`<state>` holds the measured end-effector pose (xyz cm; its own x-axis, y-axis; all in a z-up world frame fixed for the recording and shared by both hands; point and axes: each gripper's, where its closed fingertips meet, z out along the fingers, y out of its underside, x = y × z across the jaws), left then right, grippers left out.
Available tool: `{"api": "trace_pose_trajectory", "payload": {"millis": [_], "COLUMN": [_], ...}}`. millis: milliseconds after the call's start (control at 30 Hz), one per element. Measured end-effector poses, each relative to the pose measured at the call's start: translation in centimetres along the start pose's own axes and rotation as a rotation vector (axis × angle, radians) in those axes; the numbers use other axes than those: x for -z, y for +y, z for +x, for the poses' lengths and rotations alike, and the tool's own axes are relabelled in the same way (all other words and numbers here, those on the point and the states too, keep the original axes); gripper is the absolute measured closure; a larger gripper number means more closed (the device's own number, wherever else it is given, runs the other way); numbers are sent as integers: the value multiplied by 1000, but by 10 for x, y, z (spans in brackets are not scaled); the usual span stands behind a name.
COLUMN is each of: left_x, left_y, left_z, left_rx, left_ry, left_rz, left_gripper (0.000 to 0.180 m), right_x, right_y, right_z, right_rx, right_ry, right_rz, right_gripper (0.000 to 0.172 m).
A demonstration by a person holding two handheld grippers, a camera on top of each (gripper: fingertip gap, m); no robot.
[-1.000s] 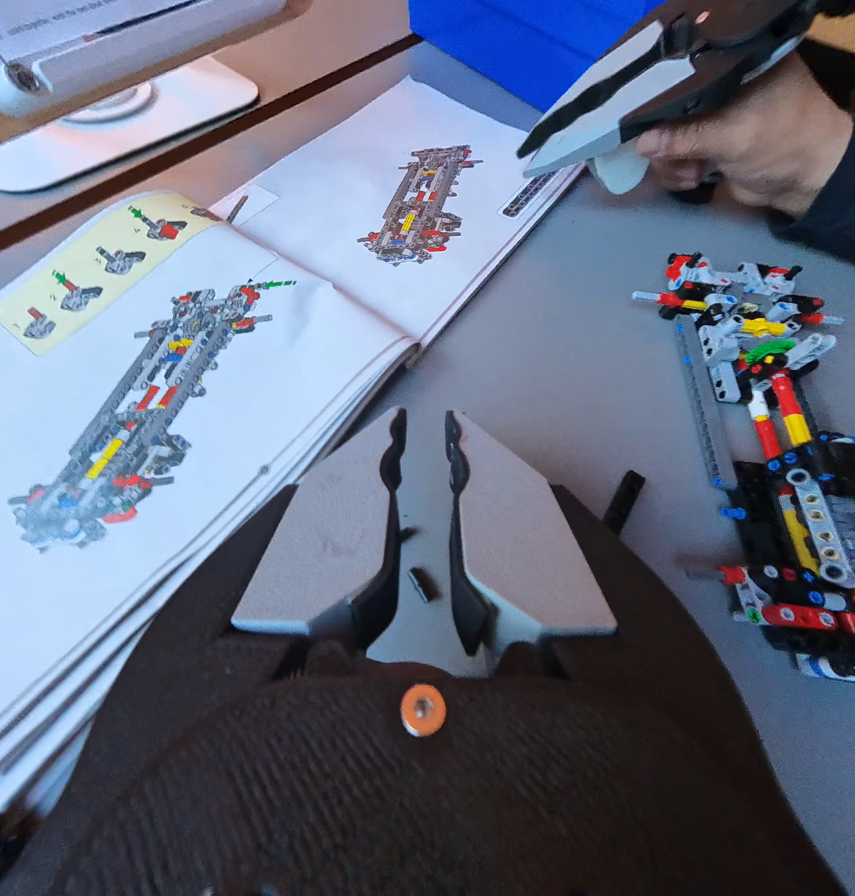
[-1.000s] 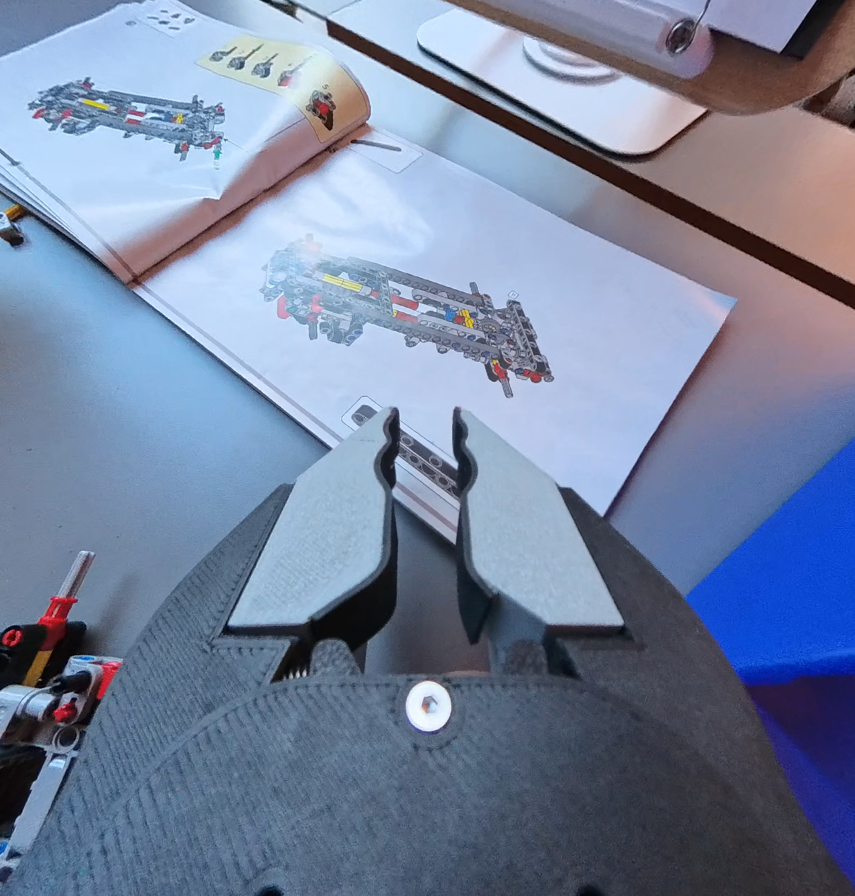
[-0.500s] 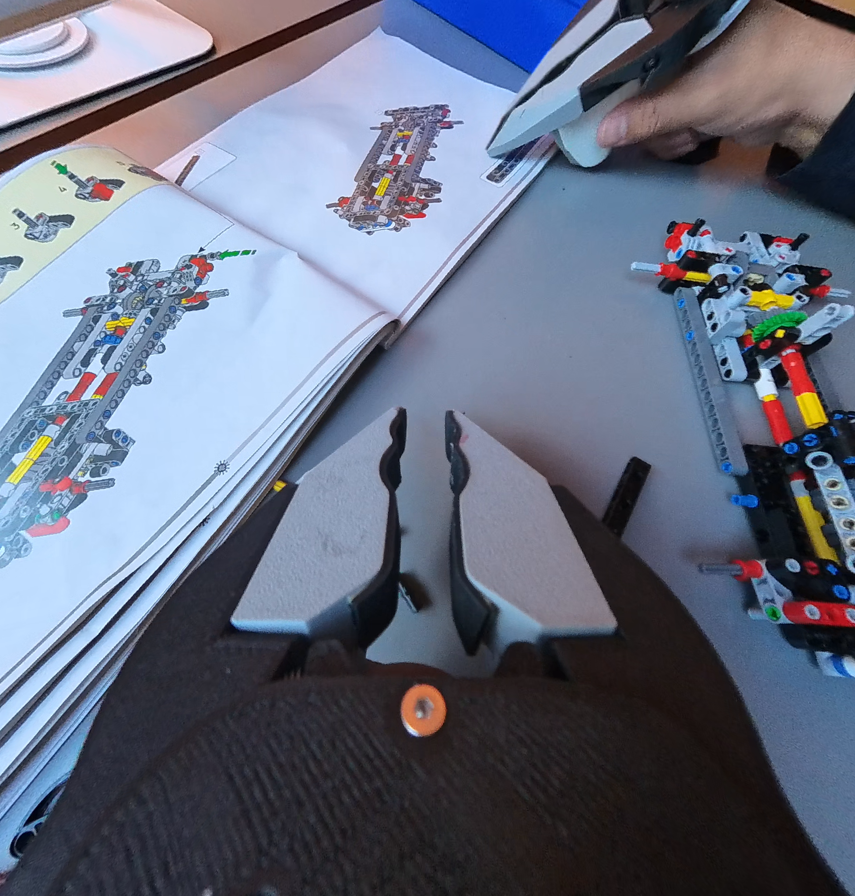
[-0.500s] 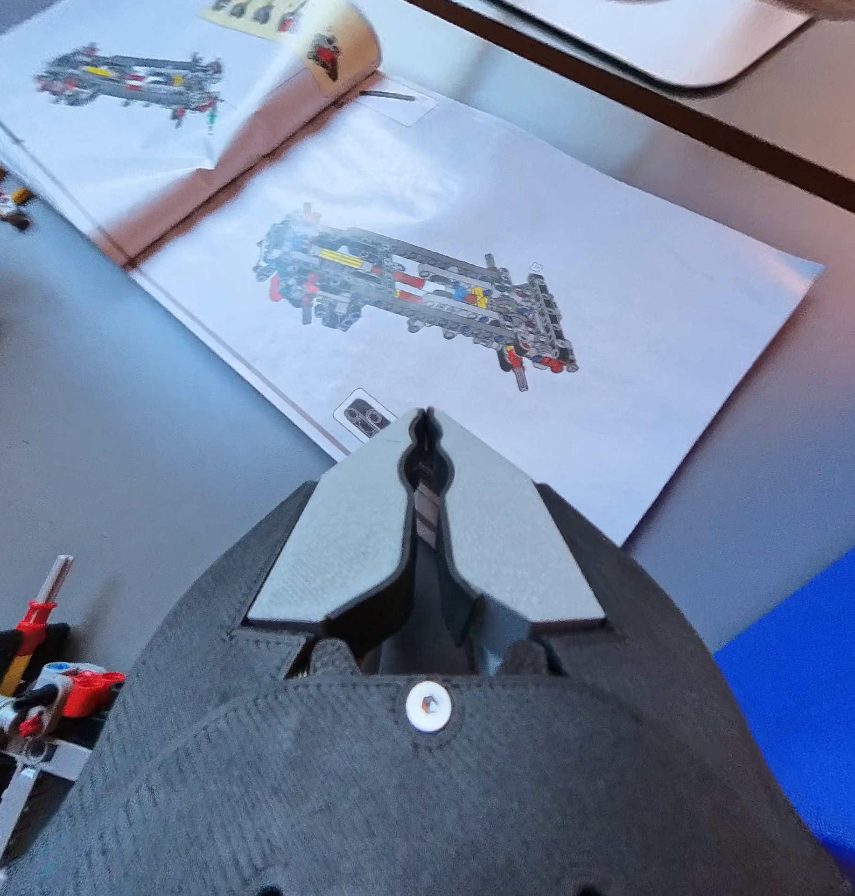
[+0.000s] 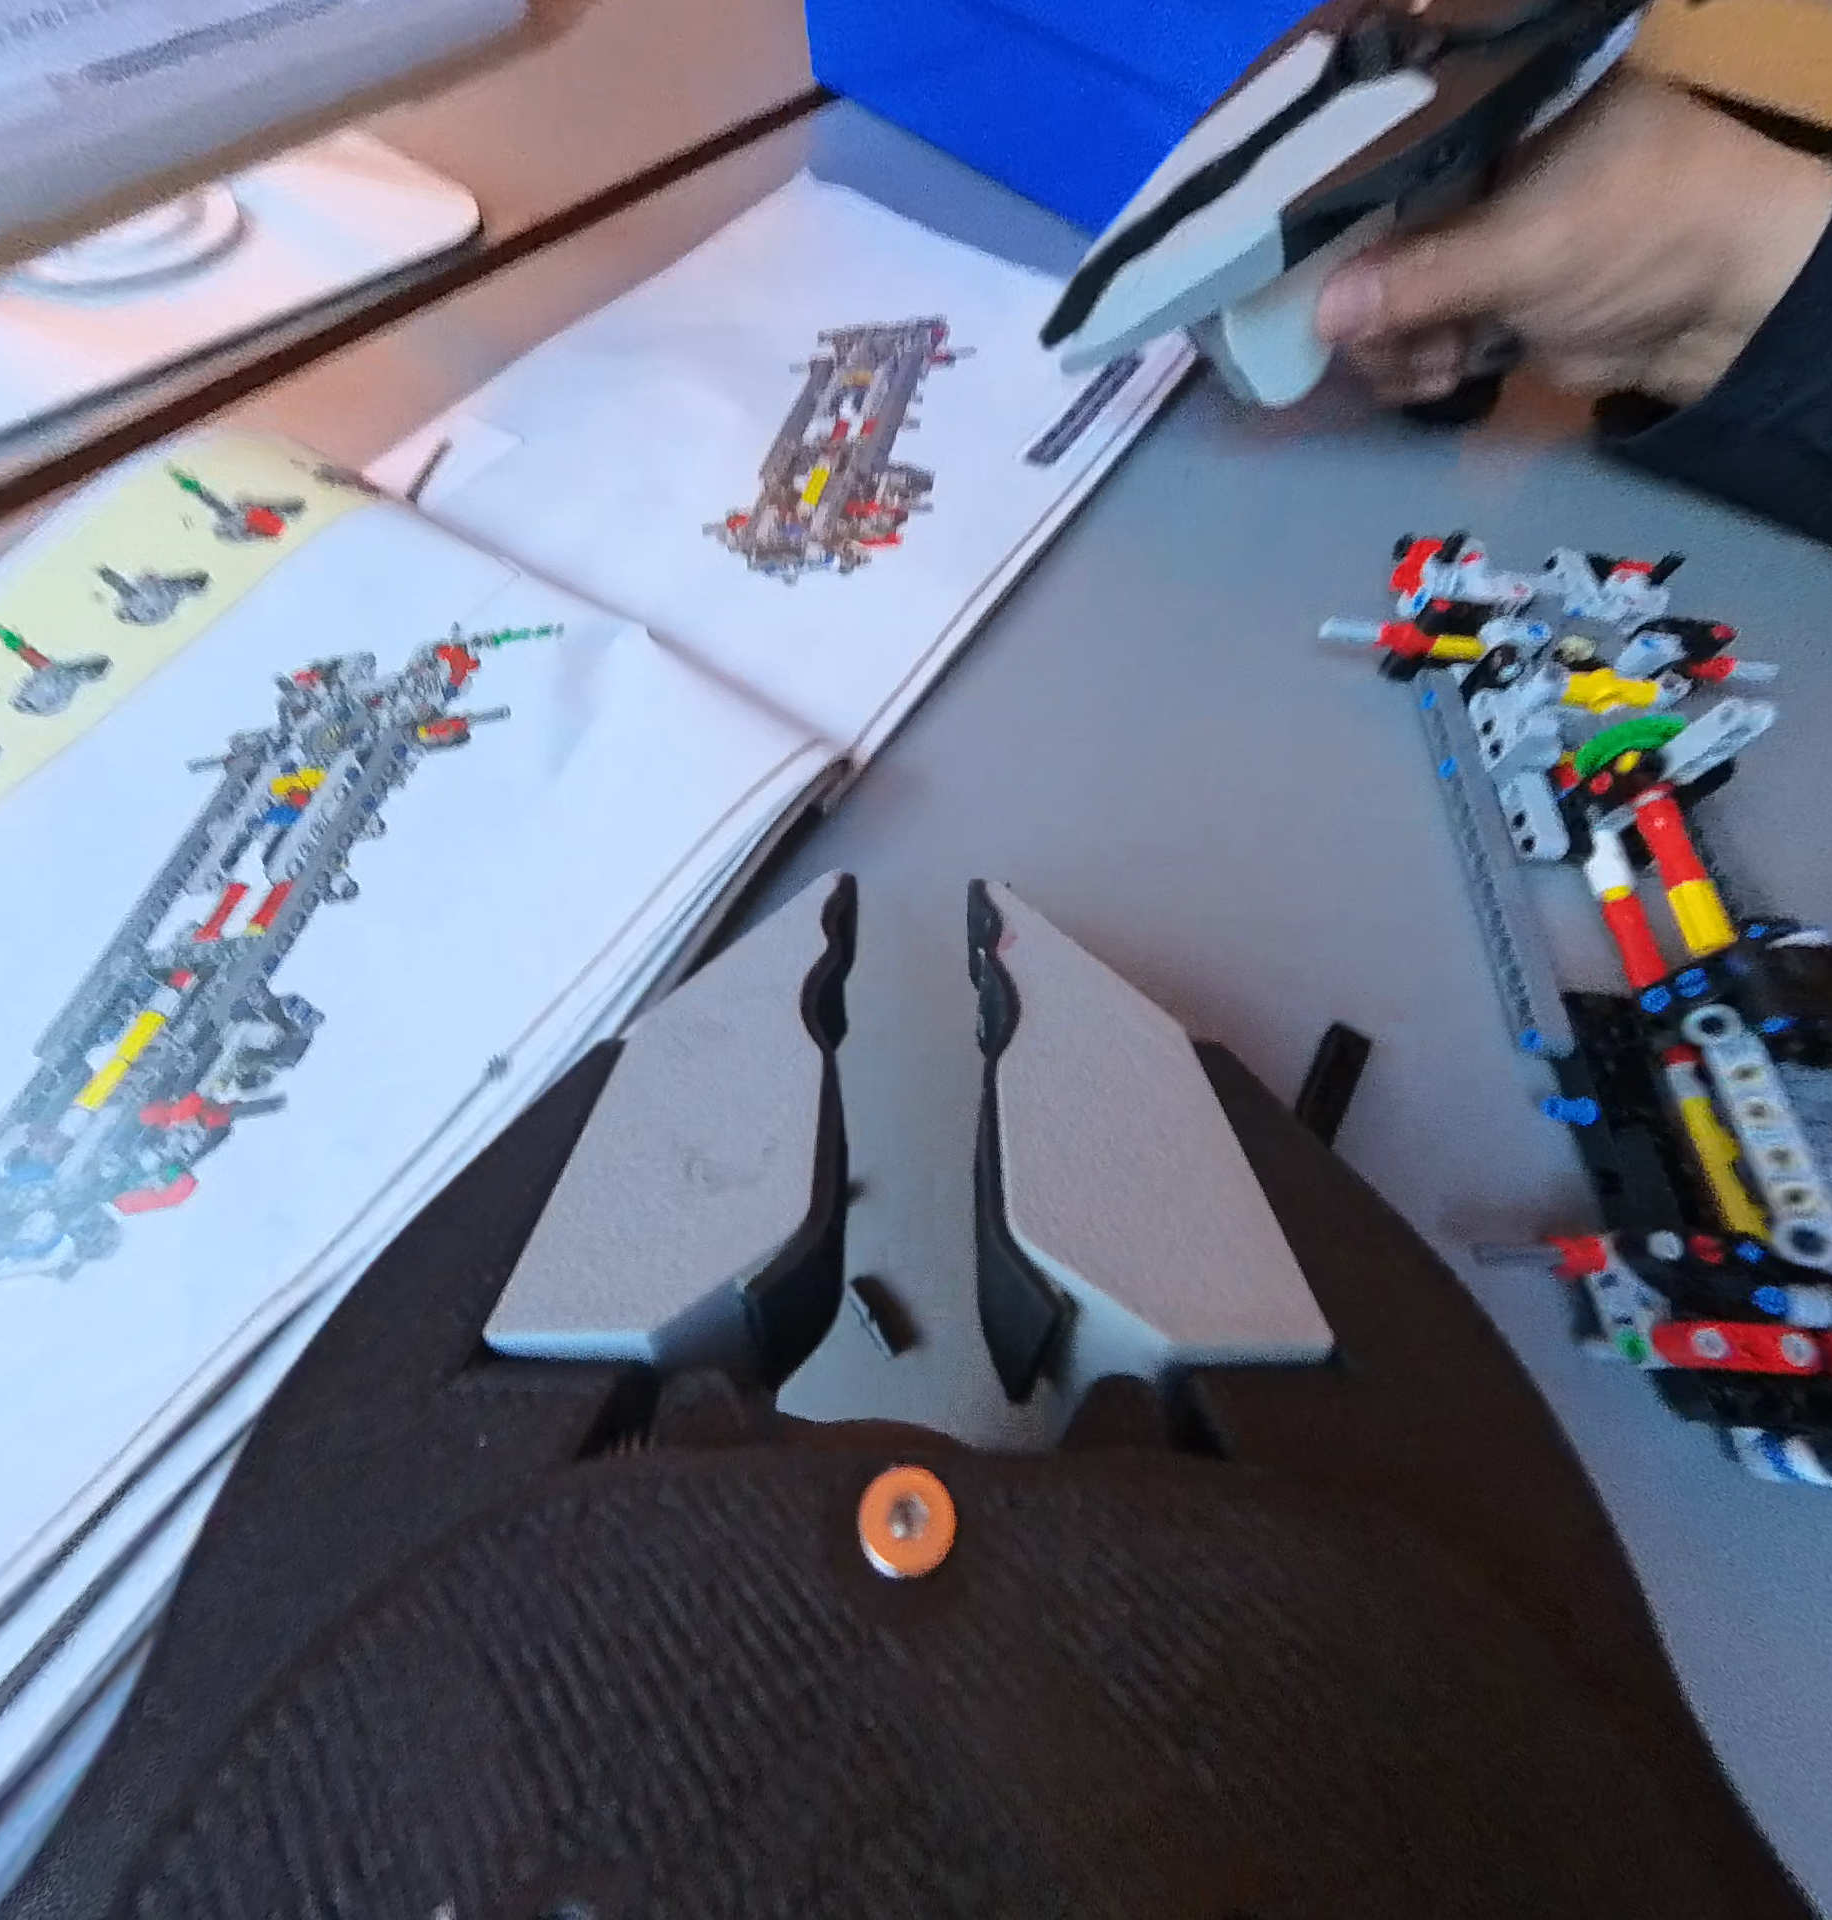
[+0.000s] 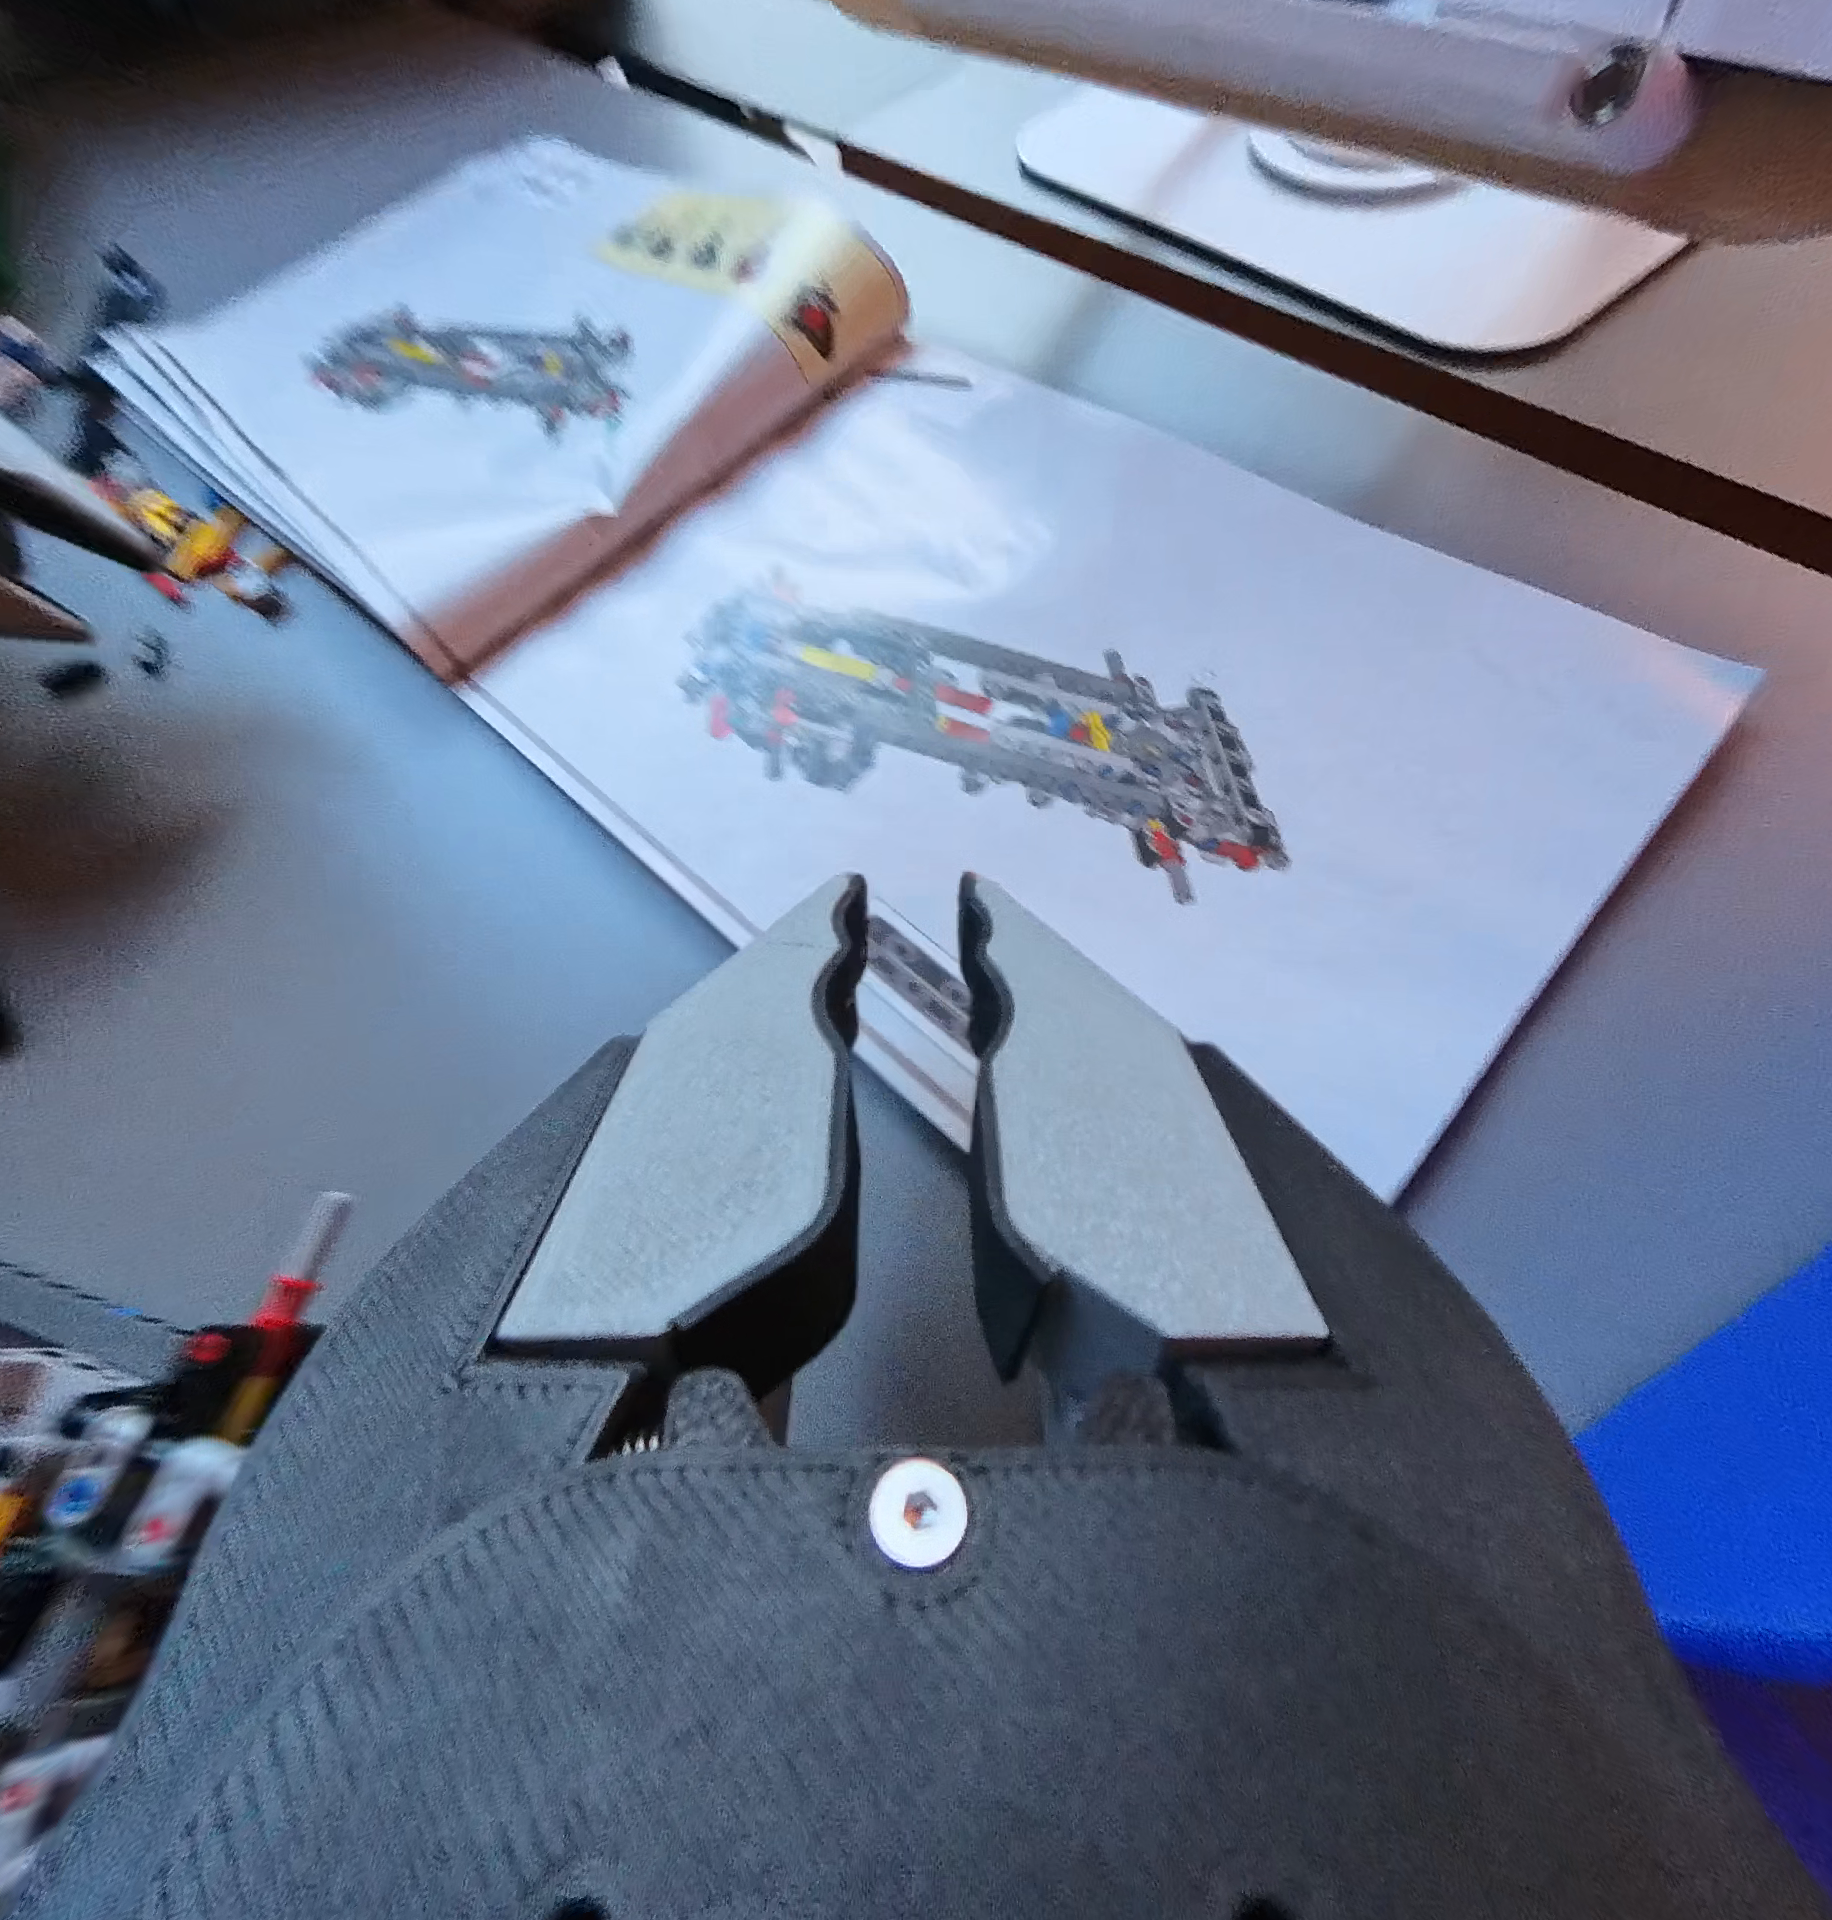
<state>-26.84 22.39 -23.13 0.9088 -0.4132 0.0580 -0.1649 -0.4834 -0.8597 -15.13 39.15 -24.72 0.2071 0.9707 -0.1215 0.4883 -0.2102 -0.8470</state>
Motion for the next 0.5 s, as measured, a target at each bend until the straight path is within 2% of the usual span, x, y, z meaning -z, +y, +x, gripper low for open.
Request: {"api": "trace_pose_trajectory", "payload": {"millis": [100,200,300,367,400,467,500], "left_x": [9,5,-12,-26,-34,-44,-46], "left_y": [-38,-69,-92,-98,-101,-108,-111], "left_z": [12,34,60,79,86,104,112], "left_rx": [-61,-160,-282,-389,-443,-531,-563], "left_ry": [14,47,93,154,178,263,308], "left_rz": [90,120,103,46,5,-64,-95], "left_gripper": [152,133,119,109,106,103,104], "right_x": [3,3,0,-4,-6,-10,-12], "right_y": [-14,-29,-41,-46,-48,-48,-47], "right_z": [-23,-45,-73,-87,-93,-109,-114], "right_rx": [-12,19,7,21,47,95,93], "right_ry": [-55,-73,-118,-102,-90,-106,-115], "right_rz": [18,52,63,53,51,44,36], "right_gripper": [147,137,119,117,111,54,45]}}
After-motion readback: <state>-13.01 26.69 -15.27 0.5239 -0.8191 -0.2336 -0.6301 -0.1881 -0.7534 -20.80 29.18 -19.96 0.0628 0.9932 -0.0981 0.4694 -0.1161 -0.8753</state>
